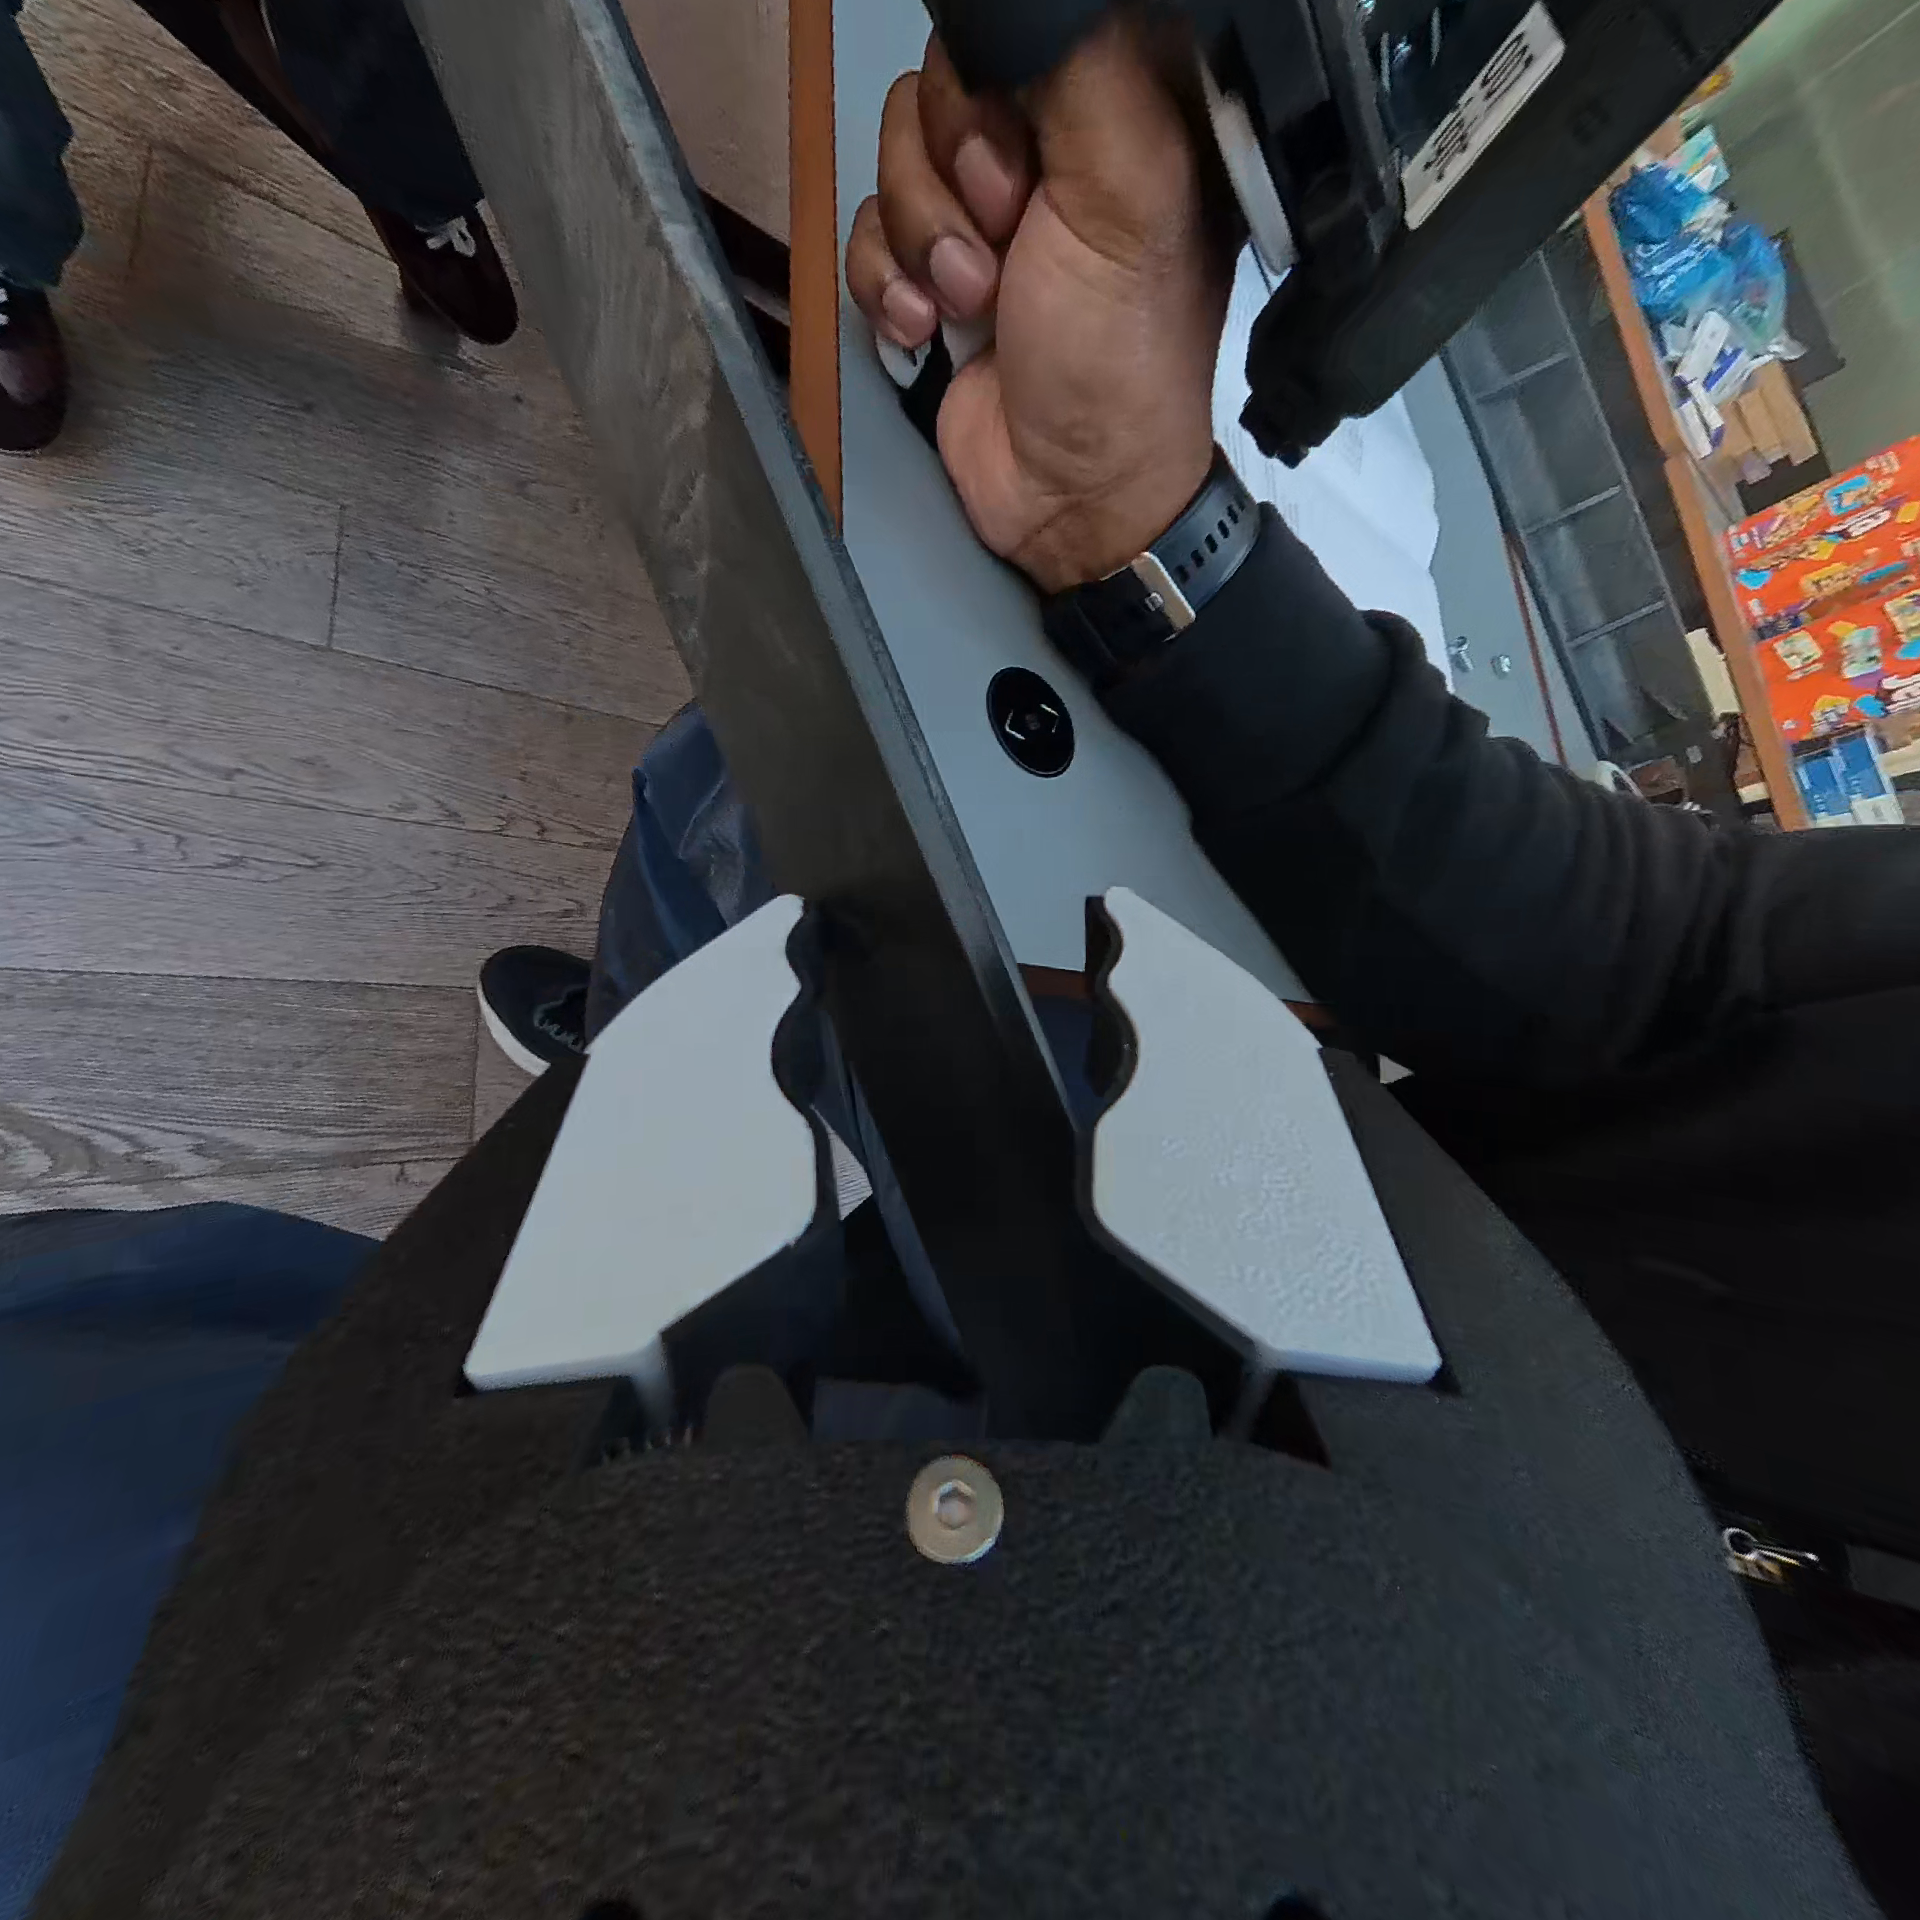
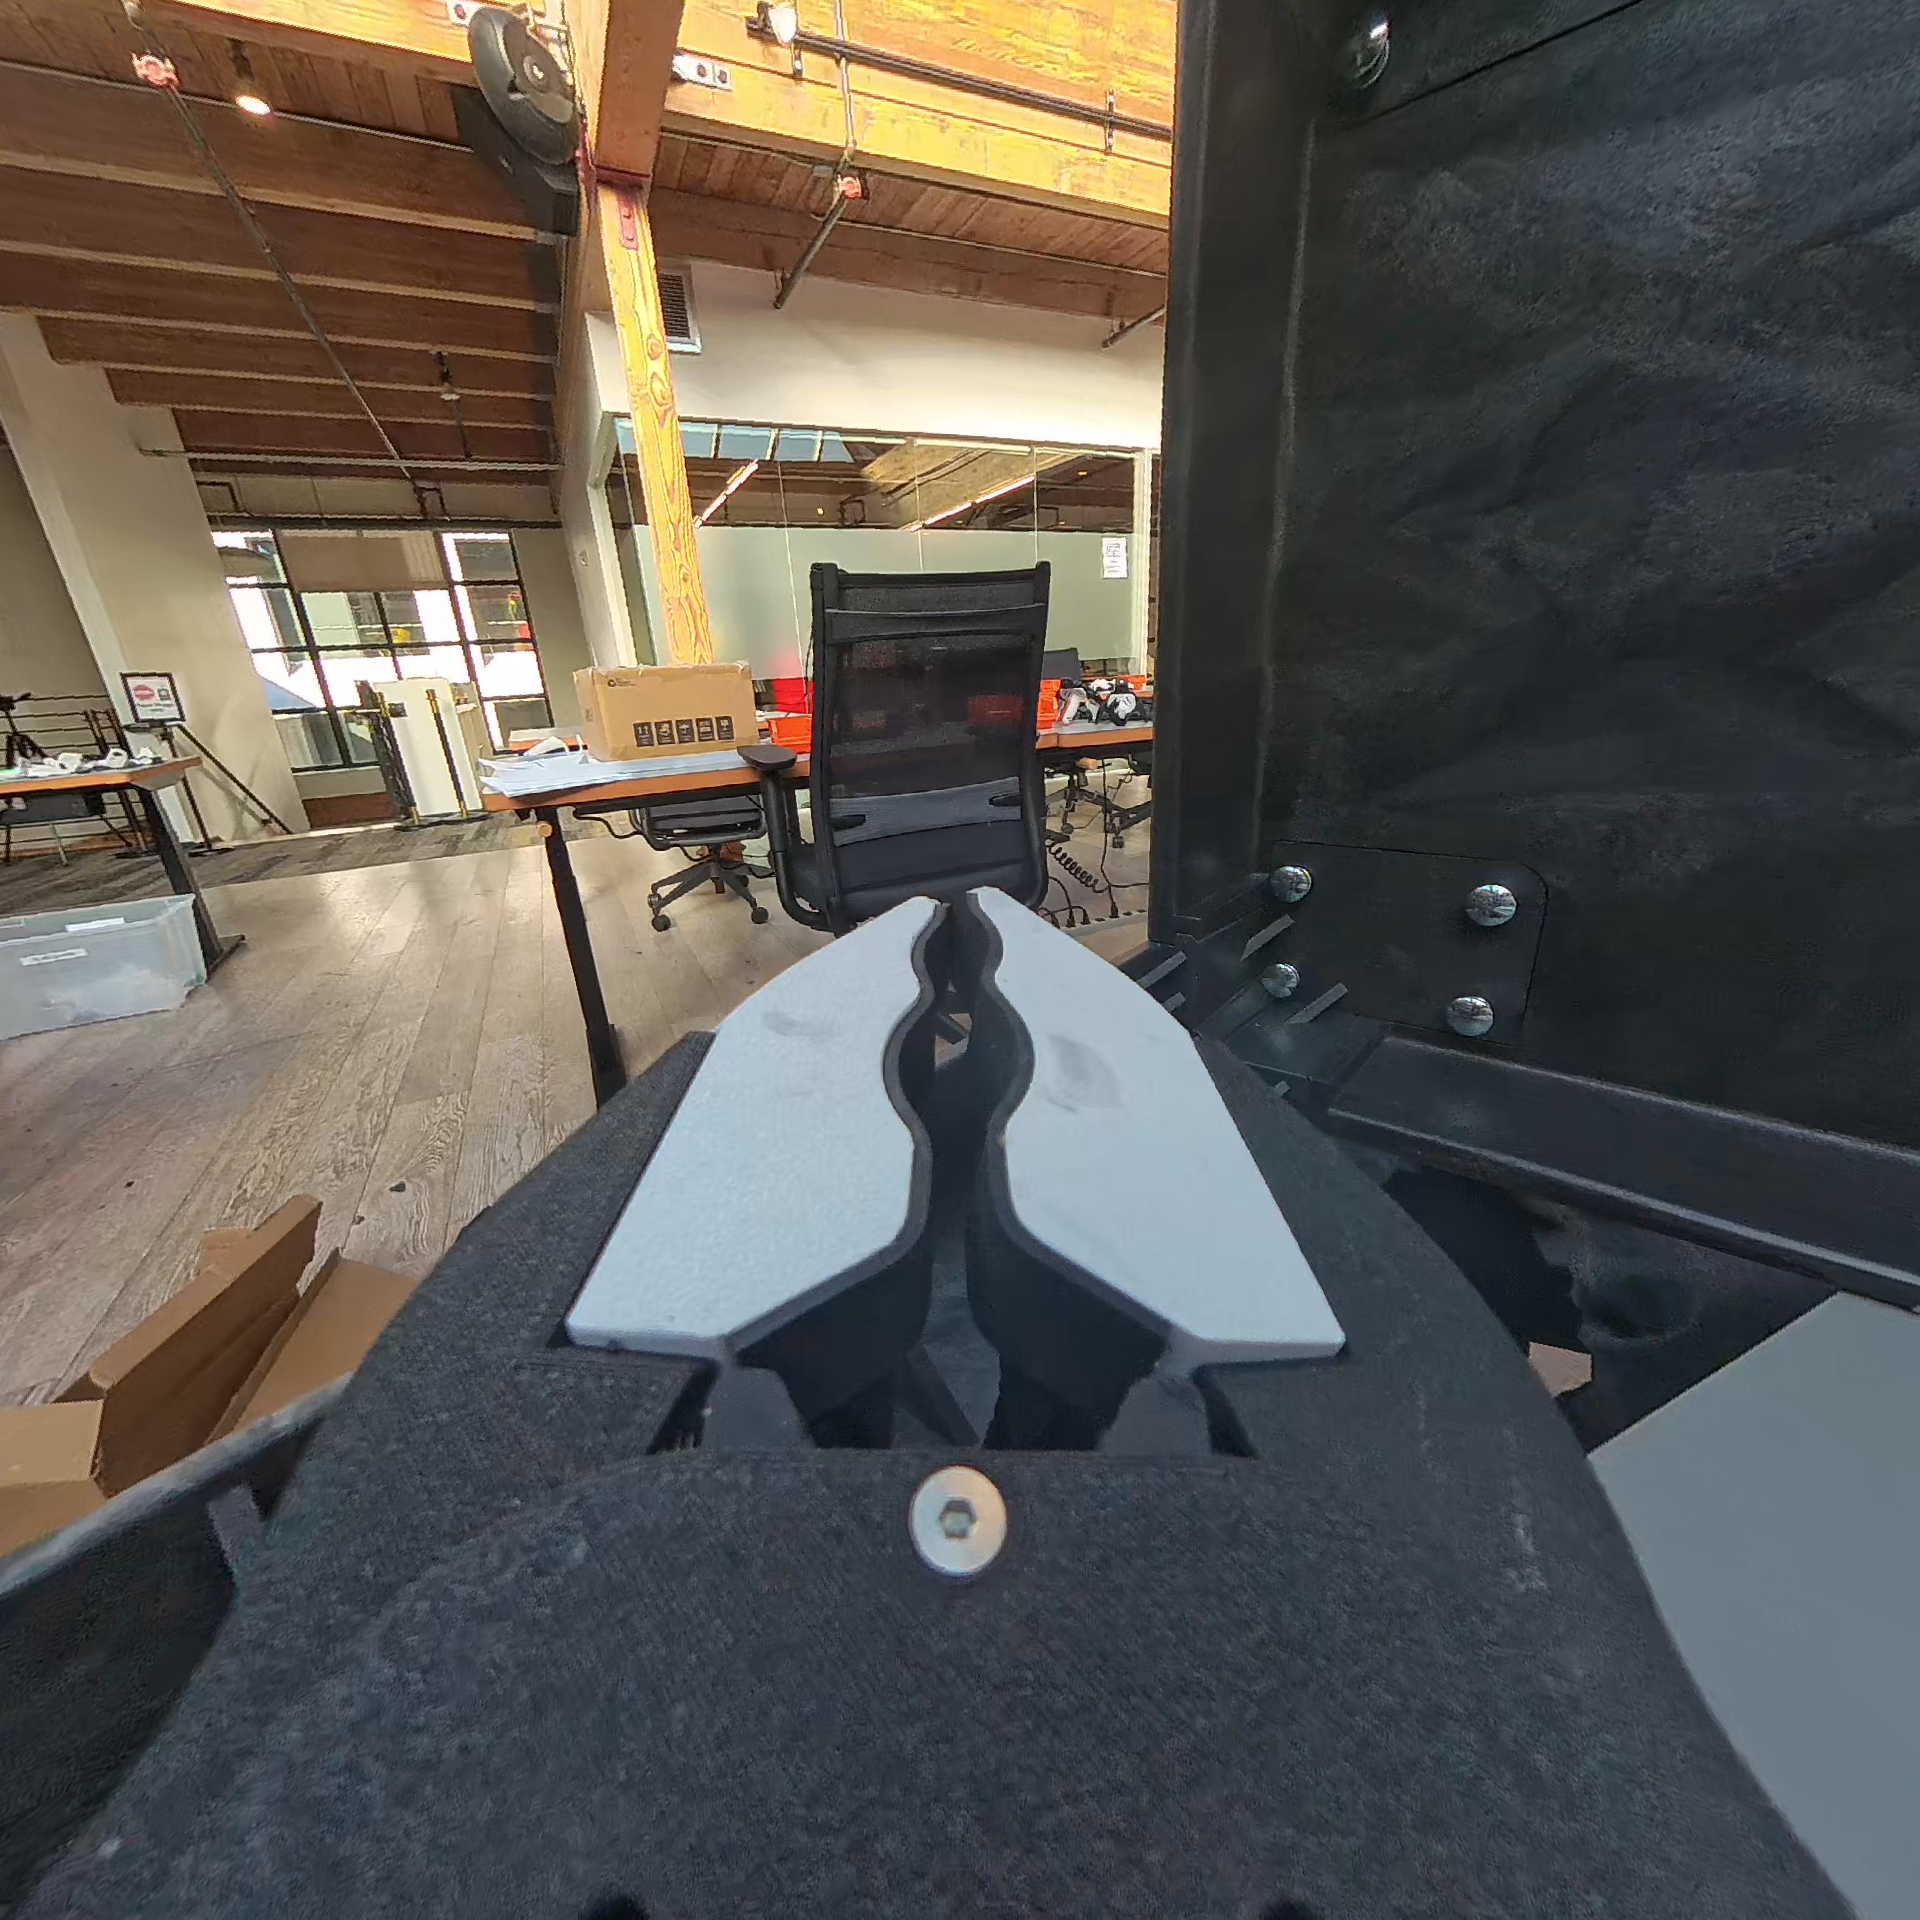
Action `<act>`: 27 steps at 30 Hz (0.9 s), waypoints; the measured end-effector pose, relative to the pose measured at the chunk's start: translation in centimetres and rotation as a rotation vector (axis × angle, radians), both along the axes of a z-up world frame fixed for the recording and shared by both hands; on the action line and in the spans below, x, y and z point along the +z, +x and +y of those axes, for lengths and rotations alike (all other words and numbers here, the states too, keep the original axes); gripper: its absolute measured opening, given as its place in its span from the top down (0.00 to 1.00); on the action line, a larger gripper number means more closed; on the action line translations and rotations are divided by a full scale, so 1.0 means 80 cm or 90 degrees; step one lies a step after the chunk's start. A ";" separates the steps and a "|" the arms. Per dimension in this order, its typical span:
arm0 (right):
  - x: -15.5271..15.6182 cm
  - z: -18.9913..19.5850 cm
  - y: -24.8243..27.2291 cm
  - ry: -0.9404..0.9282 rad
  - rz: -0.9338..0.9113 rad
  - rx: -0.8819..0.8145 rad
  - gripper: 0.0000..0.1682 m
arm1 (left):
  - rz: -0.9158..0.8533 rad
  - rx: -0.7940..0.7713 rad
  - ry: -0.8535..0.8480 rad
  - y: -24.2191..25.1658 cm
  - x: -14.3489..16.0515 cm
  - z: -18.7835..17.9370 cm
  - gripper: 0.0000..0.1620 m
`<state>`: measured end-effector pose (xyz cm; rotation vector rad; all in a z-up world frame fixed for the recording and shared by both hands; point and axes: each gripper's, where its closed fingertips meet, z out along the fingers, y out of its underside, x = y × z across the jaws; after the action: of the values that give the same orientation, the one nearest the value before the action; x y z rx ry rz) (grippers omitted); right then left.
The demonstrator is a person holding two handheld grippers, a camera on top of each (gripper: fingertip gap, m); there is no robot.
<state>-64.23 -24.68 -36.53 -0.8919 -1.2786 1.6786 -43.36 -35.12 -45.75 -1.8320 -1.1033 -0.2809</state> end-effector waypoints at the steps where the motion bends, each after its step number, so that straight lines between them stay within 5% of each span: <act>1: 0.001 0.002 0.001 0.001 0.002 -0.004 1.00 | 0.000 -0.003 -0.007 -0.002 -0.001 0.001 0.70; 8: 0.015 0.016 0.005 -0.014 0.012 -0.044 1.00 | -0.006 0.019 -0.022 -0.011 -0.008 0.005 0.71; 14: 0.091 0.065 0.018 -0.302 0.042 0.037 1.00 | -0.022 0.062 0.010 -0.006 -0.017 0.006 0.70; 21: 0.029 0.028 0.002 -0.032 0.016 -0.029 1.00 | 0.003 0.051 -0.046 -0.005 -0.021 0.006 0.72; 27: 0.057 0.014 -0.013 0.024 0.038 -0.062 1.00 | 0.010 0.061 -0.060 -0.007 -0.023 0.005 0.73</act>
<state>-65.29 -23.52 -32.00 -0.8616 -1.2036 1.5894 -43.92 -34.71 -47.57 -1.8548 -1.2073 -0.1608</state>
